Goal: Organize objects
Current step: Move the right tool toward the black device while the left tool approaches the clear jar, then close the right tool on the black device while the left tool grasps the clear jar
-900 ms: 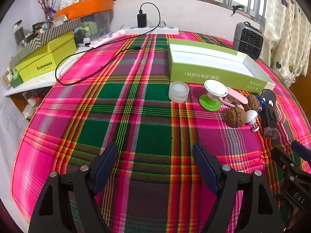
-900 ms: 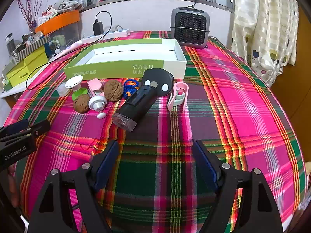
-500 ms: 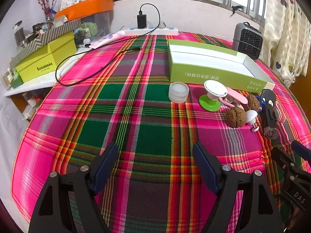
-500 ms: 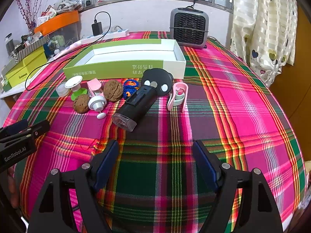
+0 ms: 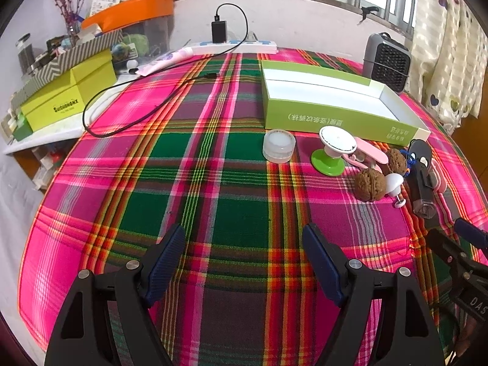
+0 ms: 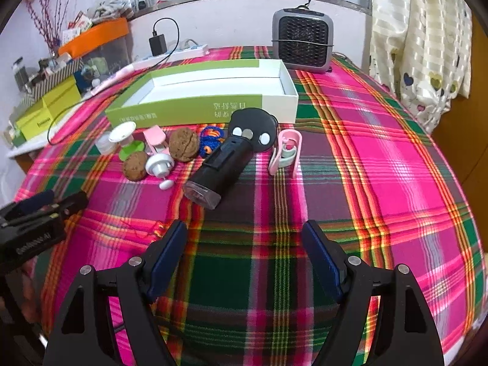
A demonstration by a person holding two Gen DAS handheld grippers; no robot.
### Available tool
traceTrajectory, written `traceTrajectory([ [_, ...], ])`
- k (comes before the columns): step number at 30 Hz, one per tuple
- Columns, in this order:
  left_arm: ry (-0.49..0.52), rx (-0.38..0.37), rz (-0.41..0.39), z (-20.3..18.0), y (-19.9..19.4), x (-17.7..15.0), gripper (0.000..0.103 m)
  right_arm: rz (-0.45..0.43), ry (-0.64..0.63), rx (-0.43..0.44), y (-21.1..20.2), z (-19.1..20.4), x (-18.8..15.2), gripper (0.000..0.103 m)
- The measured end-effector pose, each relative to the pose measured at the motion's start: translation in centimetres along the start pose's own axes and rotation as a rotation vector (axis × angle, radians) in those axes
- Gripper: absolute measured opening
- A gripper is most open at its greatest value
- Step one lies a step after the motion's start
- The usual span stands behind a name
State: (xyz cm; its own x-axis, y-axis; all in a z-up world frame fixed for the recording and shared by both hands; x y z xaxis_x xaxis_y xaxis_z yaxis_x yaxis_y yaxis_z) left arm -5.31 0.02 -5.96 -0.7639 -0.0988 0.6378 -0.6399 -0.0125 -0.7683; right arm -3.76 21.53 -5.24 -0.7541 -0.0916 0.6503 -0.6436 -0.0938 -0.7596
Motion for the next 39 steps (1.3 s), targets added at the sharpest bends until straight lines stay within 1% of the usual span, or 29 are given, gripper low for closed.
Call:
traceTrajectory([
  [13,0.000,-0.001,0.001,0.0,0.1,0.1,0.079,0.009,-0.014,0.016,0.3,0.8,0.3,0.078],
  [18,0.003,-0.006,0.005,0.0,0.2,0.3,0.079,-0.011,-0.011,0.021,0.1,0.8,0.9,0.078],
  [22,0.013,-0.016,0.001,-0.1,0.3,0.4,0.079,-0.041,0.020,0.020,-0.2,0.3,1.9,0.076],
  [24,0.014,-0.021,0.003,-0.1,0.4,0.5,0.078,-0.047,0.028,0.016,-0.2,0.1,2.3,0.072],
  [27,0.012,-0.022,0.004,-0.1,0.4,0.5,0.078,-0.043,0.025,0.000,0.2,0.0,2.9,0.070],
  [30,0.011,-0.028,0.004,-0.1,0.3,0.5,0.078,-0.037,0.029,0.028,0.8,0.5,3.5,0.067],
  [32,0.006,-0.038,0.005,0.0,0.3,0.6,0.078,-0.028,0.029,0.027,1.3,0.7,3.6,0.065],
  [33,0.004,-0.042,0.006,0.0,0.3,0.6,0.078,-0.020,0.031,0.034,1.5,0.8,3.6,0.061],
  [34,0.001,-0.047,0.006,0.0,0.3,0.7,0.078,-0.017,0.030,0.044,1.7,1.1,3.6,0.061],
  [39,0.004,-0.055,0.007,-0.1,0.5,1.0,0.078,-0.005,0.003,0.032,2.1,1.5,4.0,0.056],
])
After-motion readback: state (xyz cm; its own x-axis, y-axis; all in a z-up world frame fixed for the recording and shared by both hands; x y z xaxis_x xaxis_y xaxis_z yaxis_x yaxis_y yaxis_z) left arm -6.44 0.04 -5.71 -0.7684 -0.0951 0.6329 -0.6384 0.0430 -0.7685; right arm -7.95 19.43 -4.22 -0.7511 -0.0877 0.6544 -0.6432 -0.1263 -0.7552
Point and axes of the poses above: each gripper's, at about its wrist camera, not at the fingertips, and y roughly the way its jaws point, z to its left, x to its top, the point moved 8 cm from there along y, roughly the way its jaws point, and after that the axes turned 4 degrees about -y, right-handed, at the moved point
